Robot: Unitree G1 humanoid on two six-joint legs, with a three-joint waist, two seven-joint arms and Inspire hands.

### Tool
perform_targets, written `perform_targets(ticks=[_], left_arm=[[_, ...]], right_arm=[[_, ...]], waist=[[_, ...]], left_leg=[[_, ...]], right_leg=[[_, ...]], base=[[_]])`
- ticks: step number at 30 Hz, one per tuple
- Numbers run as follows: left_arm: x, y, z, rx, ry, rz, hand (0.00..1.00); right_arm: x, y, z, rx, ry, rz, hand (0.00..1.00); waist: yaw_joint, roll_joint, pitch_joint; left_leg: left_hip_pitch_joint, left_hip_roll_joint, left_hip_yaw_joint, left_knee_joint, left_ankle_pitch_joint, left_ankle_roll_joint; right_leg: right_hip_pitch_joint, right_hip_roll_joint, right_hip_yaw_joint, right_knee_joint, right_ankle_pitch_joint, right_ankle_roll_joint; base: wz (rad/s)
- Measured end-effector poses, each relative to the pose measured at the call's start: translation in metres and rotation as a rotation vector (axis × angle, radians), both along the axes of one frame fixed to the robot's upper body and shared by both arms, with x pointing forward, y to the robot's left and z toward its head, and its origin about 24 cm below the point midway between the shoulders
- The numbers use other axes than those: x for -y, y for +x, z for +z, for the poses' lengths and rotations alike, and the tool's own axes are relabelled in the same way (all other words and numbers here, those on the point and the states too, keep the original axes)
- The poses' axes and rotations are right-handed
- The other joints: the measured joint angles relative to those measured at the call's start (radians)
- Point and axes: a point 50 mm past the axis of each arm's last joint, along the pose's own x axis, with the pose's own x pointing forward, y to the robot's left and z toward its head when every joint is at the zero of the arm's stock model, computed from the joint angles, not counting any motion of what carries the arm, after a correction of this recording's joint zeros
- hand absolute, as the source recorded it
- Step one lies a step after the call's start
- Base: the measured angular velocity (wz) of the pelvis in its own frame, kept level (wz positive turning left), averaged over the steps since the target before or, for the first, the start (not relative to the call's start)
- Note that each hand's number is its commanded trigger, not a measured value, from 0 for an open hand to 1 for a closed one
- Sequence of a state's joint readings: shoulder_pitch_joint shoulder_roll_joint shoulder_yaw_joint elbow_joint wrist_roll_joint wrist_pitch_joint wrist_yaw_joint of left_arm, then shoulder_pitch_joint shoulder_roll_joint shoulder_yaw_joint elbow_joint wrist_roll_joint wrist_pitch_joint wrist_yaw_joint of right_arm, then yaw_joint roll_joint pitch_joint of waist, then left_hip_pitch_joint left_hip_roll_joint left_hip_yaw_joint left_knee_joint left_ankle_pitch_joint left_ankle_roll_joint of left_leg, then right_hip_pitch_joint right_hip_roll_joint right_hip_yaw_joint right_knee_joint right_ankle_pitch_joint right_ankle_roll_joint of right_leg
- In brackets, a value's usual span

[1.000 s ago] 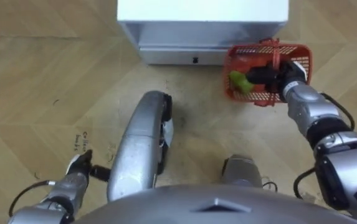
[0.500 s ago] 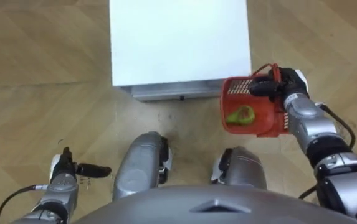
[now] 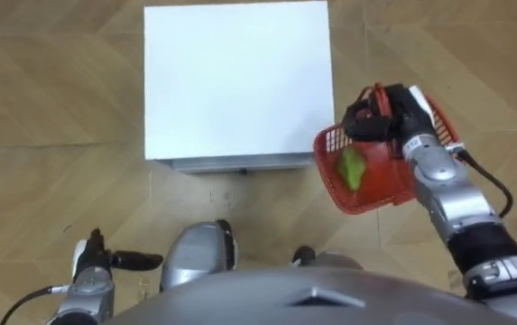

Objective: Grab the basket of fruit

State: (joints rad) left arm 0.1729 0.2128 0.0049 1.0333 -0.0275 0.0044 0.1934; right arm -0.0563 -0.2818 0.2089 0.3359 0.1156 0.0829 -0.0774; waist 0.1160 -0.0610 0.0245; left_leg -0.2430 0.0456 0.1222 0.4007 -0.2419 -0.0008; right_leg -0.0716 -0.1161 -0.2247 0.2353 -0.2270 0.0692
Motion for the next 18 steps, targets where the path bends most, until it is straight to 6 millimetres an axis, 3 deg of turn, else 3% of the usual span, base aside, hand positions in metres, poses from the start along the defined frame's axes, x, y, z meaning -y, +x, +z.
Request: perform_targets(ticks=[2, 6, 8, 10, 11, 12, 13, 14, 15, 18], left_arm=[[0.0, -0.001, 0.0, -0.005, -0.001, 0.001, 0.0], [-0.004, -0.017, -0.001, -0.045, 0.005, 0.037, 0.0], [-0.005, -0.027, -0.002, -0.081, 0.011, 0.037, 0.0], [-0.005, -0.033, -0.003, -0.114, 0.014, 0.018, 0.0], [-0.003, -0.035, -0.003, -0.127, 0.011, 0.004, 0.0], [0.005, -0.031, -0.006, -0.123, -0.006, -0.009, 0.0], [0.008, -0.028, -0.006, -0.12, -0.011, -0.019, 0.0], [0.008, -0.029, -0.006, -0.123, -0.011, -0.017, 0.0], [0.008, -0.032, -0.007, -0.134, -0.016, -0.012, 0.0], [0.008, -0.03, -0.007, -0.136, -0.025, -0.008, 0.0]], right_arm=[[-0.008, 0.009, 0.014, 0.07, 0.029, 0.017, 1.0], [-0.02, 0.018, 0.029, 0.144, 0.107, 0.041, 1.0], [-0.022, 0.02, 0.031, 0.15, 0.125, 0.044, 1.0], [-0.023, 0.02, 0.03, 0.149, 0.132, 0.045, 1.0], [-0.023, 0.02, 0.03, 0.147, 0.151, 0.039, 1.0], [-0.016, 0.02, 0.03, 0.144, 0.158, 0.019, 1.0], [-0.014, 0.02, 0.03, 0.143, 0.16, 0.01, 1.0], [-0.016, 0.019, 0.025, 0.121, 0.162, 0.015, 1.0], [-0.019, 0.017, 0.023, 0.106, 0.168, 0.039, 1.0], [-0.021, 0.017, 0.024, 0.109, 0.167, 0.06, 1.0]], waist=[[-0.001, -0.002, -0.003], [0.004, -0.026, -0.0243], [0.007, -0.034, -0.0262], [0.004, -0.042, -0.0167], [-0.002, -0.046, 0.0036], [-0.007, -0.036, -0.0131], [-0.002, -0.038, -0.0104], [0.033, -0.056, -0.008], [0.045, -0.06, -0.0083], [0.055, -0.055, -0.0066]], left_leg=[[0.016, 0.0, -0.01, -0.003, 0.002, -0.003], [0.069, -0.002, -0.028, -0.021, 0.002, -0.003], [0.089, -0.002, -0.043, -0.023, 0.002, -0.003], [0.065, -0.002, -0.04, 0.058, 0.002, -0.003], [-0.009, -0.029, -0.048, 0.134, -0.011, -0.004], [-0.055, -0.054, -0.062, 0.012, 0.04, 0.008], [-0.071, -0.054, -0.044, 0.001, 0.086, 0.038], [-0.062, -0.064, -0.024, -0.006, 0.098, 0.047], [-0.057, -0.07, -0.019, -0.008, 0.098, 0.047], [-0.047, -0.079, -0.017, -0.012, 0.095, 0.051]], right_leg=[[0.02, 0.003, -0.001, -0.004, 0.0, -0.001], [0.08, 0.009, -0.022, -0.033, 0.001, -0.003], [0.103, 0.012, -0.034, -0.035, 0.002, -0.004], [0.15, 0.006, -0.009, -0.054, 0.007, -0.012], [0.176, -0.011, 0.067, -0.07, 0.007, -0.015], [0.158, -0.01, 0.085, -0.059, -0.001, -0.005], [0.146, -0.014, 0.08, -0.043, -0.015, 0.009], [0.129, -0.031, 0.058, -0.03, -0.023, 0.019], [0.128, -0.031, 0.024, -0.03, -0.021, 0.02], [0.133, -0.04, 0.0, -0.029, -0.019, 0.021]], base=[[0.14], [0.15], [0.13], [0.36], [0.58], [0.5], [0.14], [-0.18], [-0.24], [-0.1]])
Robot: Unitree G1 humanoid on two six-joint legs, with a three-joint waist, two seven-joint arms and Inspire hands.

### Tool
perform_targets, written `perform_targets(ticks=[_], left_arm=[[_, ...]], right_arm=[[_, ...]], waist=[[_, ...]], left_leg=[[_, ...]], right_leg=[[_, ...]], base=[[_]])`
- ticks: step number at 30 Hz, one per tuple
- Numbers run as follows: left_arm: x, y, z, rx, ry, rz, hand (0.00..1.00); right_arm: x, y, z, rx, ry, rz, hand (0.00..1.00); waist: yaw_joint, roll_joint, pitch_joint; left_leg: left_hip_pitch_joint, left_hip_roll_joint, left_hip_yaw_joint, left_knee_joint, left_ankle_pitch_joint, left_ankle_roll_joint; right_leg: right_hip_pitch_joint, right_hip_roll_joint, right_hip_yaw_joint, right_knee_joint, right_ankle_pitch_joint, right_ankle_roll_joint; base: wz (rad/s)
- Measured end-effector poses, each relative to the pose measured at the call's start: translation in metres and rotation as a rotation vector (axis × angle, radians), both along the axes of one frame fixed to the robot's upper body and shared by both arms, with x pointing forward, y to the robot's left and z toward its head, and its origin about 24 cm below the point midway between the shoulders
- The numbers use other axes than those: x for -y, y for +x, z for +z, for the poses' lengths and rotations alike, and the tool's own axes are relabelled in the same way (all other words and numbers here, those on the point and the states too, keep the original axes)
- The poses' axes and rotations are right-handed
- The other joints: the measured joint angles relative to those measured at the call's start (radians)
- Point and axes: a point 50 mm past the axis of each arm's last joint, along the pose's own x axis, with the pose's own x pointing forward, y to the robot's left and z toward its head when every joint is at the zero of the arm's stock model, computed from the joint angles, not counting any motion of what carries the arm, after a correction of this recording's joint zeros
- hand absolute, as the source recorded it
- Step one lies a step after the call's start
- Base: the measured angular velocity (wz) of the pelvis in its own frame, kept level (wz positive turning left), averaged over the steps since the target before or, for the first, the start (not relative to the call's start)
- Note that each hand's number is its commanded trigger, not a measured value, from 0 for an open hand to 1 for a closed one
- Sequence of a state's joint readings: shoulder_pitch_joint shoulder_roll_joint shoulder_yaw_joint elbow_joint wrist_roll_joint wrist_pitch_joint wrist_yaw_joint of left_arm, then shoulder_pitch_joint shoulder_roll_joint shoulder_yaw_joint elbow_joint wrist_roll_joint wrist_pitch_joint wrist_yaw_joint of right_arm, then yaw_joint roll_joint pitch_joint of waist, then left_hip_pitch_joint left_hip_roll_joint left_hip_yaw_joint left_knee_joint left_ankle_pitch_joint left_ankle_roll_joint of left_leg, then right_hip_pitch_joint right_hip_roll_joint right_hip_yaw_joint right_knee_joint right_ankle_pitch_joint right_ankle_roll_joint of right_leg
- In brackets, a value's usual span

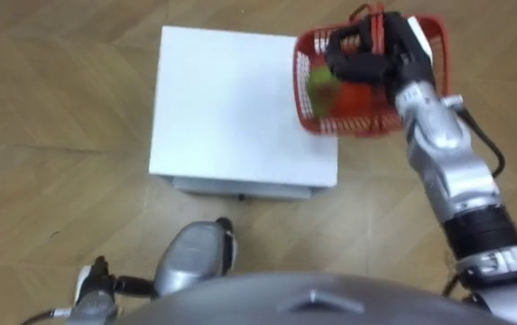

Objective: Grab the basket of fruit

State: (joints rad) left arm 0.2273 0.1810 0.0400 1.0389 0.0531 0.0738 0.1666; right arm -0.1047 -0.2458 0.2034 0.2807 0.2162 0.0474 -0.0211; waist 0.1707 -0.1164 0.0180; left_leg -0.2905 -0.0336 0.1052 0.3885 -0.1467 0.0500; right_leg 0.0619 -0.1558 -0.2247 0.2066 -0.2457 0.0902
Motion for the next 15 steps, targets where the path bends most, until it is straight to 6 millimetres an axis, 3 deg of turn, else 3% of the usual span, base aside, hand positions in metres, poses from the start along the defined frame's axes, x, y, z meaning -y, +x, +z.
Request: perform_targets(ticks=[5, 8, 10, 13, 15], left_arm=[[0.001, 0.007, 0.0, 0.008, -0.007, -0.001, 0.0], [0.002, 0.006, -0.002, -0.013, -0.026, -0.006, 0.0], [0.002, 0.004, -0.002, -0.019, -0.035, -0.006, 0.0], [0.002, 0.004, -0.002, -0.02, -0.046, -0.009, 0.0], [-0.002, 0.003, -0.001, -0.023, -0.047, -0.012, 0.0]], right_arm=[[-0.002, 0.001, 0.001, 0.002, 0.009, 0.014, 1.0], [-0.004, 0.001, 0.0, -0.006, 0.008, 0.027, 1.0], [-0.007, 0.001, -0.001, -0.014, 0.004, 0.041, 1.0], [-0.008, 0.001, -0.001, -0.018, 0.007, 0.054, 1.0], [-0.013, -0.001, -0.003, -0.03, 0.006, 0.082, 1.0]], waist=[[0.004, 0.02, 0.0077], [0.006, 0.035, -0.0003], [0.007, 0.042, 0.0002], [0.008, 0.043, -0.0014], [0.01, 0.044, 0.0]], left_leg=[[0.007, 0.002, 0.002, -0.008, -0.02, 0.005], [0.01, 0.003, 0.003, 0.003, -0.029, 0.017], [0.02, 0.0, 0.004, 0.011, -0.032, 0.024], [0.034, -0.02, 0.005, 0.015, -0.043, 0.053], [0.063, -0.036, 0.004, 0.025, -0.061, 0.077]], right_leg=[[-0.016, 0.0, -0.015, 0.044, -0.01, 0.016], [-0.047, -0.015, -0.04, 0.133, -0.015, 0.018], [-0.063, -0.03, -0.047, 0.192, -0.015, 0.018], [-0.124, -0.082, -0.042, 0.37, -0.01, 0.014], [-0.193, -0.117, -0.003, 0.551, 0.046, -0.016]], base=[[-0.1], [-0.04], [0.02], [0.13], [0.14]])
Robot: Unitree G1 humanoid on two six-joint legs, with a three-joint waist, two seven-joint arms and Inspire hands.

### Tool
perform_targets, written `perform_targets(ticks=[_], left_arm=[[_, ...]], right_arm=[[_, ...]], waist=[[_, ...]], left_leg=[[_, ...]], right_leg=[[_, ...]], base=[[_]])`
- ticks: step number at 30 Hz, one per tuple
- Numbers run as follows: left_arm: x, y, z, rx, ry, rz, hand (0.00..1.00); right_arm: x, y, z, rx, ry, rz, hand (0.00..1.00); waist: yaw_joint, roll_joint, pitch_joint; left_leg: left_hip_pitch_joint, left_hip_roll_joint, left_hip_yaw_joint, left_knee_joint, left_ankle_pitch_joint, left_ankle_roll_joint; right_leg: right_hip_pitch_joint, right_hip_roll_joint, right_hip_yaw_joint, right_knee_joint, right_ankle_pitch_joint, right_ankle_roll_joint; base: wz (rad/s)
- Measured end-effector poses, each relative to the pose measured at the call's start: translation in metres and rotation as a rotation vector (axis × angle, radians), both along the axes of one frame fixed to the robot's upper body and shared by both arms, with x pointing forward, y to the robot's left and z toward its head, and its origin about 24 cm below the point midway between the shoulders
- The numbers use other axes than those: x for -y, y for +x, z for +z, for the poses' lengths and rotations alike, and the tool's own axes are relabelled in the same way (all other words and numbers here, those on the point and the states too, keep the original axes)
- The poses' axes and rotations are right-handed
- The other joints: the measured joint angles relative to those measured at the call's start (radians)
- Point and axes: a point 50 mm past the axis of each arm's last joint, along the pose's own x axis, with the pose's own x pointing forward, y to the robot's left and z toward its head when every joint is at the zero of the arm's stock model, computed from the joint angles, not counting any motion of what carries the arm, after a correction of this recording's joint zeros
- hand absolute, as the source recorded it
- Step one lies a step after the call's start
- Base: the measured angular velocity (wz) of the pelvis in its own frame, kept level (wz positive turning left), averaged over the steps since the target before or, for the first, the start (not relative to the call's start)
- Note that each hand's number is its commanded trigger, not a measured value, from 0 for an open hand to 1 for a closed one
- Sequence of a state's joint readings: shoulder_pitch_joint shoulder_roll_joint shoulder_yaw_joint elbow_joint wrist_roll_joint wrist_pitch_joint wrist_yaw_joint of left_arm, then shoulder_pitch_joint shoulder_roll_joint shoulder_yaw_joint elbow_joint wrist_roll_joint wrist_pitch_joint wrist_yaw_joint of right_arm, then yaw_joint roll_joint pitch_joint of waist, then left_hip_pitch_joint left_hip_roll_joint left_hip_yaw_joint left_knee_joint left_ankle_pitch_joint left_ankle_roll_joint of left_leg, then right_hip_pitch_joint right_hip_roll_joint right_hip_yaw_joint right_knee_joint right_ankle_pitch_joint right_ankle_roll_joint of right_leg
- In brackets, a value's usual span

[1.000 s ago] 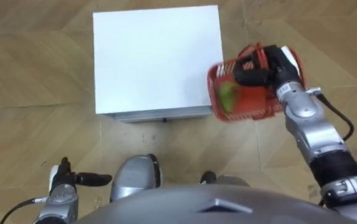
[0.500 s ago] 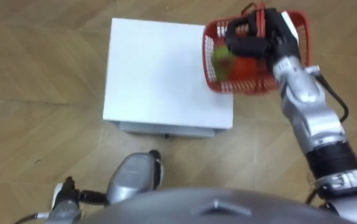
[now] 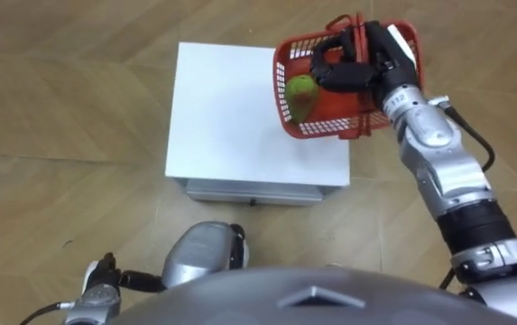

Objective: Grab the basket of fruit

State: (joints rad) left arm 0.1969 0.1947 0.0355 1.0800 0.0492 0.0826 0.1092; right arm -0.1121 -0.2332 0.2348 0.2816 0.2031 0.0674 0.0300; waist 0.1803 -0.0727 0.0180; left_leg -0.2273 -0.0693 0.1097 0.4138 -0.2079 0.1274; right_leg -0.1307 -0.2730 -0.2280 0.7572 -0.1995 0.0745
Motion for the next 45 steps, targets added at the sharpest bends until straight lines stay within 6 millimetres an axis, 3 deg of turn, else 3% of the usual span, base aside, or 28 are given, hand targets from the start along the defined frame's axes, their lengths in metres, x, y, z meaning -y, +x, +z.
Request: perform_targets(ticks=[3, 4, 6, 7, 9, 11, 12, 14, 18, 24, 25, 26, 27, 37, 45], left_arm=[[-0.008, 0.003, 0.003, 0.005, 0.015, -0.015, 0.0], [-0.009, 0.005, 0.003, 0.009, 0.019, -0.016, 0.0], [-0.01, 0.014, 0.005, 0.028, 0.025, -0.041, 0.0], [-0.009, 0.015, 0.005, 0.03, 0.025, -0.043, 0.0], [-0.006, 0.017, 0.004, 0.036, 0.019, -0.061, 0.0], [-0.003, 0.02, 0.004, 0.041, 0.014, -0.08, 0.0], [-0.001, 0.02, 0.004, 0.042, 0.011, -0.091, 0.0], [0.0, 0.019, 0.004, 0.04, 0.018, -0.097, 0.0], [0.0, 0.009, 0.002, 0.016, 0.031, -0.085, 0.0], [0.002, -0.002, 0.0, -0.037, 0.031, -0.071, 0.0], [0.002, -0.003, 0.0, -0.042, 0.031, -0.072, 0.0], [0.002, -0.004, 0.0, -0.048, 0.031, -0.076, 0.0], [0.003, -0.004, 0.0, -0.05, 0.029, -0.079, 0.0], [0.003, -0.004, 0.0, -0.053, 0.015, -0.088, 0.0], [0.005, -0.007, -0.001, -0.076, 0.026, -0.137, 0.0]], right_arm=[[-0.007, -0.002, -0.002, -0.01, -0.002, 0.04, 1.0], [-0.006, -0.002, -0.003, -0.014, -0.003, 0.039, 1.0], [-0.003, -0.002, -0.01, -0.045, -0.016, 0.03, 1.0], [-0.003, -0.003, -0.013, -0.057, -0.018, 0.027, 1.0], [-0.003, -0.007, -0.022, -0.098, -0.015, 0.027, 1.0], [-0.005, -0.01, -0.025, -0.112, -0.007, 0.03, 1.0], [-0.007, -0.01, -0.026, -0.119, 0.004, 0.043, 1.0], [-0.013, -0.012, -0.028, -0.134, 0.032, 0.06, 1.0], [-0.017, -0.016, -0.034, -0.164, 0.026, 0.081, 1.0], [-0.015, -0.026, -0.058, -0.281, 0.027, 0.053, 1.0], [-0.015, -0.027, -0.06, -0.293, 0.038, 0.046, 0.9], [-0.014, -0.027, -0.062, -0.306, 0.05, 0.033, 0.21], [-0.013, -0.026, -0.064, -0.317, 0.062, 0.022, 0.0], [-0.02, -0.034, -0.076, -0.385, 0.127, 0.009, 0.0], [-0.023, -0.043, -0.081, -0.394, 0.106, 0.033, 0.0]], waist=[[0.004, 0.009, 0.0046], [0.003, 0.01, 0.0047], [0.005, 0.015, 0.006], [0.006, 0.016, 0.006], [0.013, 0.023, 0.0055], [0.017, 0.021, 0.0015], [0.02, 0.02, 0.0007], [0.018, 0.02, -0.0021], [0.022, 0.032, -0.0024], [0.025, 0.029, -0.003], [0.024, 0.029, -0.0029], [0.021, 0.03, -0.0024], [0.019, 0.03, -0.0018], [0.023, 0.038, 0.0053], [0.021, 0.041, 0.0024]], left_leg=[[0.03, -0.007, -0.028, -0.002, -0.014, 0.011], [0.031, -0.007, -0.038, -0.002, -0.017, 0.015], [0.031, -0.003, -0.062, -0.004, -0.013, 0.022], [0.031, -0.001, -0.062, -0.003, -0.013, 0.024], [0.032, -0.002, -0.078, -0.014, -0.016, 0.029], [0.033, -0.011, -0.095, -0.026, -0.016, 0.029], [0.04, -0.019, -0.097, -0.034, -0.016, 0.029], [0.056, -0.032, -0.112, -0.049, -0.017, 0.027], [0.097, -0.025, -0.133, -0.101, -0.016, 0.021], [0.11, -0.022, -0.154, -0.128, -0.018, 0.019], [0.11, -0.022, -0.154, -0.129, -0.018, 0.019], [0.109, -0.022, -0.154, -0.129, -0.018, 0.019], [0.108, -0.021, -0.154, -0.13, -0.018, 0.019], [0.099, -0.02, -0.143, -0.135, -0.018, 0.019], [0.1, -0.015, -0.139, -0.146, -0.018, 0.018]], right_leg=[[-0.068, -0.009, 0.034, 0.134, 0.116, -0.017], [-0.076, -0.001, 0.035, 0.14, 0.111, -0.013], [-0.123, 0.041, 0.033, 0.097, 0.04, -0.003], [-0.132, 0.055, 0.035, 0.067, 0.027, -0.003], [-0.147, 0.103, 0.029, -0.111, 0.006, -0.003], [-0.141, 0.128, 0.026, -0.261, 0.008, -0.005], [-0.131, 0.149, 0.028, -0.335, 0.03, -0.022], [-0.105, 0.164, 0.02, -0.391, 0.085, -0.037], [-0.045, 0.178, 0.005, -0.456, 0.086, -0.034], [-0.017, 0.188, -0.004, -0.504, 0.086, -0.034], [-0.016, 0.188, -0.005, -0.505, 0.086, -0.034], [-0.013, 0.188, -0.011, -0.509, 0.086, -0.034], [-0.01, 0.187, -0.022, -0.515, 0.086, -0.034], [-0.006, 0.186, -0.039, -0.538, 0.088, -0.031], [-0.005, 0.189, -0.05, -0.54, 0.088, -0.031]], base=[[0.13], [0.3], [0.35], [0.29], [0.2], [0.23], [0.19], [0.21], [0.16], [0.09], [0.07], [0.12], [0.13], [0.06], [0.0]])
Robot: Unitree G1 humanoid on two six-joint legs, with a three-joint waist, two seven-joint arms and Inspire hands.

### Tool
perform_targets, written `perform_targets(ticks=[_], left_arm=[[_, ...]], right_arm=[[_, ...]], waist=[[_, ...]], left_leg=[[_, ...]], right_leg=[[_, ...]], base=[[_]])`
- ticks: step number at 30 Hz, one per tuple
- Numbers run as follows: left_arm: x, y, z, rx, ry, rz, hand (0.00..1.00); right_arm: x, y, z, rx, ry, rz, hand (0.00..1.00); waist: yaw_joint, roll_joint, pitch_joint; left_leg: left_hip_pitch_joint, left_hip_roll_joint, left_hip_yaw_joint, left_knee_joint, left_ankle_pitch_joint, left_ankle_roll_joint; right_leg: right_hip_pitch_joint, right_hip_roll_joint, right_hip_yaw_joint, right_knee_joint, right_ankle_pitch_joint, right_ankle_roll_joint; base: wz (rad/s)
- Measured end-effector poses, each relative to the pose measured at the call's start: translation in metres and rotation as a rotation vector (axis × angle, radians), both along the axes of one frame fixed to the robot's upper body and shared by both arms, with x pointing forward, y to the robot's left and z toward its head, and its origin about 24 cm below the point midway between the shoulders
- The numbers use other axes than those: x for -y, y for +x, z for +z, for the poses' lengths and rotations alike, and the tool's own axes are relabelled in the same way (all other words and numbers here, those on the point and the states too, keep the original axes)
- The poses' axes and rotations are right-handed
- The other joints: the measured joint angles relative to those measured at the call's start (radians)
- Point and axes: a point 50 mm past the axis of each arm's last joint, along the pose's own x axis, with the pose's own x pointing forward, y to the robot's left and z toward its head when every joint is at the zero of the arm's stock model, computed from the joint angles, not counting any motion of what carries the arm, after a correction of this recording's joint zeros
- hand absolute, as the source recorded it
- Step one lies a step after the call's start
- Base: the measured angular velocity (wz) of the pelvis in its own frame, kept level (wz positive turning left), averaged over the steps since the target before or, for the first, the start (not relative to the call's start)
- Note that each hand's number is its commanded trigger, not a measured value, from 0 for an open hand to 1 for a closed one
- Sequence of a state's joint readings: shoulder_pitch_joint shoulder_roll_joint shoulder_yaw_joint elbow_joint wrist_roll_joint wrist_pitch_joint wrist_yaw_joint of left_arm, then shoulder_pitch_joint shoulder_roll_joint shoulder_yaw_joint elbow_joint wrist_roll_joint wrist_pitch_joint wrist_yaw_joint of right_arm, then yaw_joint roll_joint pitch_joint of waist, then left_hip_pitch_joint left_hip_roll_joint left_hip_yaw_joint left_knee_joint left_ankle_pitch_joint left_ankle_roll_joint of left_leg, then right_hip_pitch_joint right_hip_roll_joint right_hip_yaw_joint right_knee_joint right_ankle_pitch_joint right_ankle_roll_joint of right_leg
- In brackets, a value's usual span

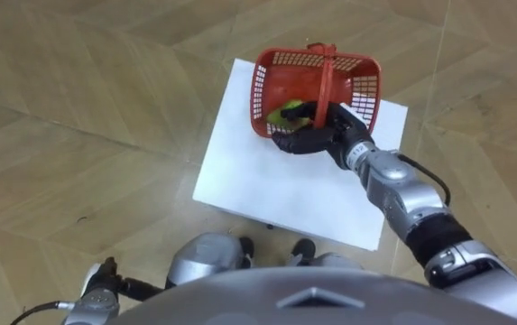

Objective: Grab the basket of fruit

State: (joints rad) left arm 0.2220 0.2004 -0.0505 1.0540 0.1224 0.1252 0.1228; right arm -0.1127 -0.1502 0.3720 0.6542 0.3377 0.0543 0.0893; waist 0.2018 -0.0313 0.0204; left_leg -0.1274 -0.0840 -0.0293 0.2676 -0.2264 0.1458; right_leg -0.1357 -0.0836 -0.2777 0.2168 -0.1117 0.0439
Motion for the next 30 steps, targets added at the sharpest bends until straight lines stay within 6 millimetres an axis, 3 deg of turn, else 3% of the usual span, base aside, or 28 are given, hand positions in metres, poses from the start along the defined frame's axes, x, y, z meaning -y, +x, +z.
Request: perform_targets(ticks=[18, 23, 30], left_arm=[[0.014, -0.015, -0.004, -0.049, -0.048, -0.009, 0.0], [0.014, -0.016, -0.004, -0.054, -0.052, -0.008, 0.0], [0.013, -0.012, -0.004, -0.049, -0.045, -0.005, 0.0]], right_arm=[[-0.006, -0.005, 0.006, 0.05, -0.016, 0.063, 0.0], [-0.006, -0.009, 0.004, 0.038, -0.016, 0.07, 0.0], [-0.008, -0.007, 0.007, 0.057, -0.028, 0.081, 0.0]], waist=[[-0.006, -0.017, -0.0133], [-0.008, -0.011, -0.0088], [-0.011, -0.014, -0.0101]], left_leg=[[0.04, 0.001, 0.011, -0.012, 0.0, 0.0], [0.07, 0.003, 0.016, -0.032, 0.0, 0.0], [0.074, 0.003, 0.03, -0.03, 0.0, 0.0]], right_leg=[[0.031, -0.001, 0.002, 0.003, 0.0, 0.0], [0.054, 0.0, 0.002, 0.001, 0.0, 0.0], [0.057, 0.001, 0.003, -0.012, 0.0, 0.001]], base=[[-0.01], [-0.04], [-0.06]])
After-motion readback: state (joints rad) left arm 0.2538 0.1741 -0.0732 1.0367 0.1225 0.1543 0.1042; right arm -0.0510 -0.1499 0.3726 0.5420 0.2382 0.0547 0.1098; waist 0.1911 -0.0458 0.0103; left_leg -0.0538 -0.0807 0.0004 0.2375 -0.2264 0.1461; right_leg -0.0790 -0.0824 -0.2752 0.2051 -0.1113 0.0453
